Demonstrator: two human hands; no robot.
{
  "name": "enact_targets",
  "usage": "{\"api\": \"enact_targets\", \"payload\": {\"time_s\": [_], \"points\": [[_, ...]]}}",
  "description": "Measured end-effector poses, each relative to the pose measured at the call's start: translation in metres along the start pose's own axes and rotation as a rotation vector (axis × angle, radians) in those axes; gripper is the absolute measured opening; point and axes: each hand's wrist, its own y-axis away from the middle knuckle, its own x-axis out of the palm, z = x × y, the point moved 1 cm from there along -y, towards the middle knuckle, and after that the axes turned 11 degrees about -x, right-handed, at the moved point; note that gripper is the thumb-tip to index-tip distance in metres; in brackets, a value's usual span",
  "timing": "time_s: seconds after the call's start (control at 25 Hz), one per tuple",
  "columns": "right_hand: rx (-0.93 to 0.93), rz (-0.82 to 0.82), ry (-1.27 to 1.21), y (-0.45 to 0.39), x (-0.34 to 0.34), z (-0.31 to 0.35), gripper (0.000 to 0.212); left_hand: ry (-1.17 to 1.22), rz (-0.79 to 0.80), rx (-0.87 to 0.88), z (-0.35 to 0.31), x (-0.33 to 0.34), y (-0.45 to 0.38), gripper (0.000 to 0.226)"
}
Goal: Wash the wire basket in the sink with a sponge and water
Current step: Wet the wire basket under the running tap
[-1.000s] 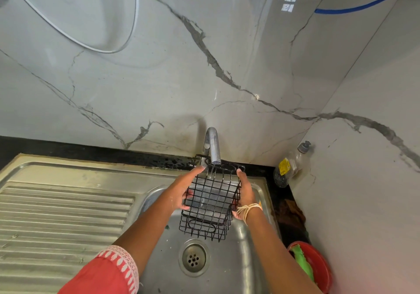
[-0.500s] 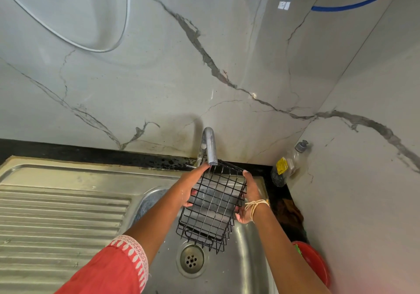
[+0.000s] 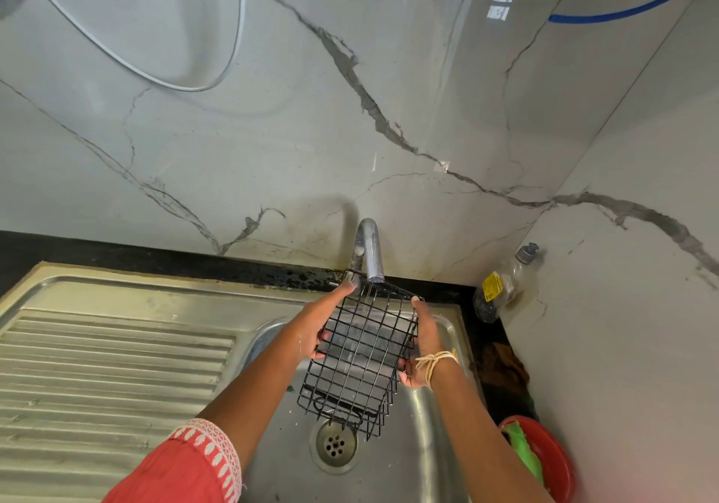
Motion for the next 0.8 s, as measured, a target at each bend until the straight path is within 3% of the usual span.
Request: {"api": "enact_targets", "payload": {"time_s": [0.28,0.52,0.68,0.8], "points": [[-0.253,0.069,0.161,0.003,0.012,0.018,0.094,0.245,0.012,-0.076,0.016,-0.013,-0.007,0.097],[-0.18,0.079,0.133,-0.007,0.024,0.018,0.089,0.304,0.0,-0.079,0.012,-0.028,-0.009,0.088],[-0.295,0.059,0.086,-0.013,0.021,0.013,0.089,0.288,0.019,-0.091,0.009,-0.022,-0.015,0.088],[-0.454,0.05,0.238,-0.01,0.02,0.014,0.078,0.357,0.081,-0.142,0.013,-0.023,-0.021,0.087]]}}
